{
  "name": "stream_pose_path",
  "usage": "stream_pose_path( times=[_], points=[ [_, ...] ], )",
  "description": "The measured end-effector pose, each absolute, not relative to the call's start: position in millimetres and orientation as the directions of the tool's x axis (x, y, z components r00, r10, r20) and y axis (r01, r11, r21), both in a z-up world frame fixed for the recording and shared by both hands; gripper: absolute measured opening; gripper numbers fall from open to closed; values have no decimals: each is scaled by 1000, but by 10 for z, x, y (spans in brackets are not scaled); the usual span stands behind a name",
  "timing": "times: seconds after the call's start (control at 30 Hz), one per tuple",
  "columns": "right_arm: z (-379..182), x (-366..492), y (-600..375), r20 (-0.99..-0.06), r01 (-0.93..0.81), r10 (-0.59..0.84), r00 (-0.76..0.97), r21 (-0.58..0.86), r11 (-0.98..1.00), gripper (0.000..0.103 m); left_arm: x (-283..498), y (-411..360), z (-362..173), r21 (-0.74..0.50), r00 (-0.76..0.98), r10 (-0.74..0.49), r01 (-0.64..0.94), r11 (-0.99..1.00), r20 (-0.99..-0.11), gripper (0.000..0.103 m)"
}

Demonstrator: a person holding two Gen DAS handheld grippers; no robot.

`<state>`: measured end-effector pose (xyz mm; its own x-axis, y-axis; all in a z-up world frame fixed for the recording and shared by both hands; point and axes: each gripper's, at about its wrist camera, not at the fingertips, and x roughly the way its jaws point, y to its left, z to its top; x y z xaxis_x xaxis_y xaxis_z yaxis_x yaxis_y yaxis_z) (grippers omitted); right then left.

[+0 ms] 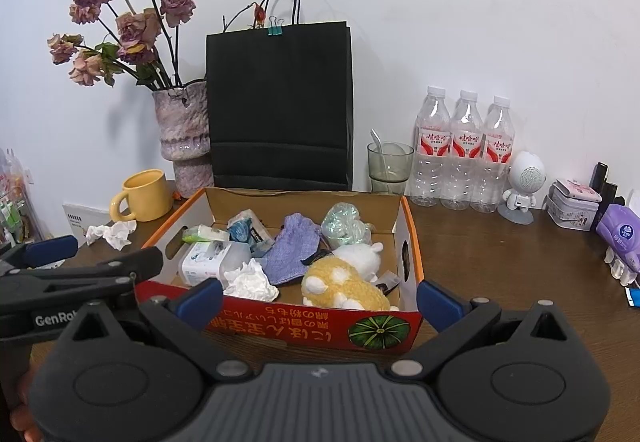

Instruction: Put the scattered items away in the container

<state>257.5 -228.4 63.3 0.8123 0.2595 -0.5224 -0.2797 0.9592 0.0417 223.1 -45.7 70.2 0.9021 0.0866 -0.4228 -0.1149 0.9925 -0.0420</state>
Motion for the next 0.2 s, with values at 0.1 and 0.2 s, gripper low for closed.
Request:
stream_pose_path(
  times=[0.1, 0.2],
  points=[
    [628, 2575, -2288, -522, -280, 261, 812, 44, 959, 103, 2236, -447, 697, -59, 904, 74, -109, 992, -422, 103],
    [631, 2572, -2297, -521, -279, 263, 812, 48, 959, 103, 2243, -453, 687, -65, 903, 67, -104, 992, -424, 103]
  ],
)
